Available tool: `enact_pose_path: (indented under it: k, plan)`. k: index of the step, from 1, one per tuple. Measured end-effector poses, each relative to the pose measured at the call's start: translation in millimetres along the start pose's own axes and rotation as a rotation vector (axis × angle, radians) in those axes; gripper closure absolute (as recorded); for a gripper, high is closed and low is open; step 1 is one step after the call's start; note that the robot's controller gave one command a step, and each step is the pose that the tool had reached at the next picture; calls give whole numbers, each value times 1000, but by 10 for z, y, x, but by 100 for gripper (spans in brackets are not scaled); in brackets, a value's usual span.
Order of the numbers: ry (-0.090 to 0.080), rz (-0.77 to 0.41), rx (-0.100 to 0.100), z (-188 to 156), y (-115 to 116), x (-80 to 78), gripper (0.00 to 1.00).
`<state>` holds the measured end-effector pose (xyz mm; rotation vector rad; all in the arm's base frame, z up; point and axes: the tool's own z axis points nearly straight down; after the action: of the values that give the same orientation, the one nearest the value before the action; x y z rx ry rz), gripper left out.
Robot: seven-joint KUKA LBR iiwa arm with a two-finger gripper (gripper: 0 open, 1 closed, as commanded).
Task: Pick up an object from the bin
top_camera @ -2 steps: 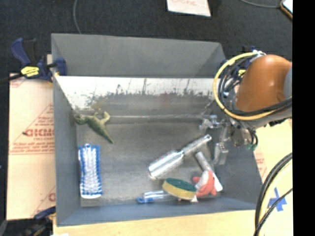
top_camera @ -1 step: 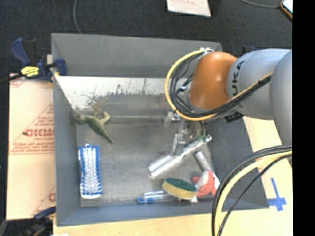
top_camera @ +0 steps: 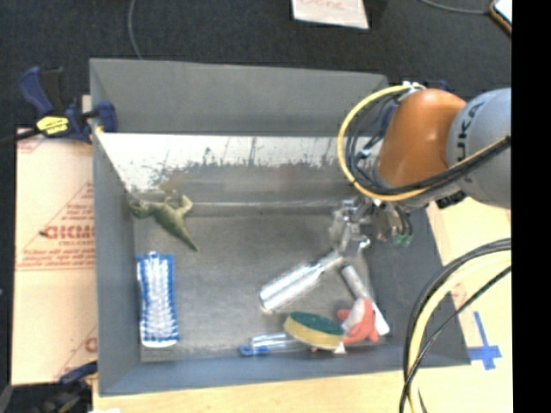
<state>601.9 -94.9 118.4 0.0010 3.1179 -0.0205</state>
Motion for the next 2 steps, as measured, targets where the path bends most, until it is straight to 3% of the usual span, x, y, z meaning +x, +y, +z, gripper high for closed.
enact_pose_path:
  k: [1, 2]
  plan:
    - [1, -1, 0, 1, 1, 2, 100]
    - [-12, -100, 3, 188, 779, 580, 100]
